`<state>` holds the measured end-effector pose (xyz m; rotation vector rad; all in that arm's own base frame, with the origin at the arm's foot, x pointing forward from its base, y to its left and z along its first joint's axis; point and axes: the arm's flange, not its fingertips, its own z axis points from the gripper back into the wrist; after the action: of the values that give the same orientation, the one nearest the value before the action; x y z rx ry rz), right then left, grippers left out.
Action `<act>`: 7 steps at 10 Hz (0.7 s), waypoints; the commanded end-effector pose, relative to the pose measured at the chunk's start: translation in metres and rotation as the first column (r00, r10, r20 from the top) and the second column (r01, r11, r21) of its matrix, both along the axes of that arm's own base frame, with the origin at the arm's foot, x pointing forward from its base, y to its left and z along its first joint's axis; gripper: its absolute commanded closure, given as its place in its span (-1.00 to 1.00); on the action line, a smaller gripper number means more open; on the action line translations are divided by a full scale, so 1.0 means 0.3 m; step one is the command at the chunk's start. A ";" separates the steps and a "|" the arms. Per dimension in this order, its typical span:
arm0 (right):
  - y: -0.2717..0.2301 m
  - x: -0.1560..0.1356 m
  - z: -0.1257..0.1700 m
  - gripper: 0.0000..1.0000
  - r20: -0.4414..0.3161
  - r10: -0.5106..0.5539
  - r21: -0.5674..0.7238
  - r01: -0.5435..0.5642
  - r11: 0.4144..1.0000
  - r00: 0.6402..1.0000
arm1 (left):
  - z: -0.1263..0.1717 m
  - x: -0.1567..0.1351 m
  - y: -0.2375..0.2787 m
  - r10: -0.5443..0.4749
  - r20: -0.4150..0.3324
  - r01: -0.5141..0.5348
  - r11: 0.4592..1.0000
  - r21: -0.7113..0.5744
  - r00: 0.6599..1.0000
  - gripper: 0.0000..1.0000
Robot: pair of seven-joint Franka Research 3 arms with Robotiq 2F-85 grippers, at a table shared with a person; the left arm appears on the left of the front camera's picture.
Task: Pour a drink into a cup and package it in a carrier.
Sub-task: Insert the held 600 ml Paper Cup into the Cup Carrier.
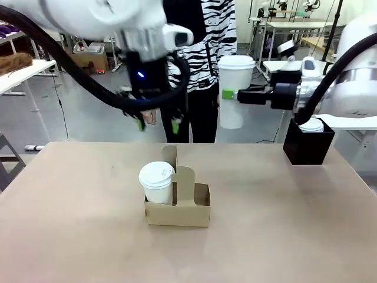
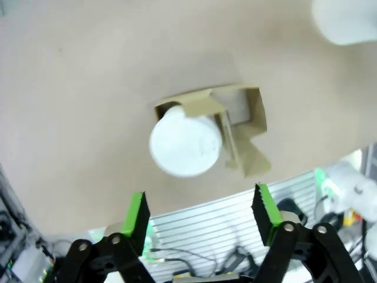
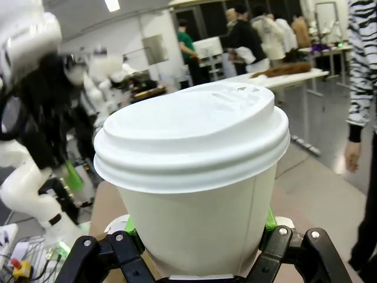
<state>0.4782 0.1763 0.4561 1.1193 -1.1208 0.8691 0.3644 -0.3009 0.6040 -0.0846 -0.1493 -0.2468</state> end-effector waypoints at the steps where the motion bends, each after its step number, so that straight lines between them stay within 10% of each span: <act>1: 0.057 0.001 -0.022 -0.66 0.019 0.139 0.024 -0.139 0.990 0.990 | 0.077 -0.057 0.229 -0.160 0.050 0.161 0.987 -0.025 0.986 -1.00; 7: 0.203 -0.097 -0.209 -0.66 0.159 0.346 0.121 -0.366 0.922 0.925 | -0.035 -0.035 0.768 -0.569 0.303 0.610 0.791 -0.053 0.764 -1.00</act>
<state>0.4428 0.2374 0.4015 1.4330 -1.0817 1.1496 0.3559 -0.0623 0.6125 -0.1998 -0.3705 -0.8166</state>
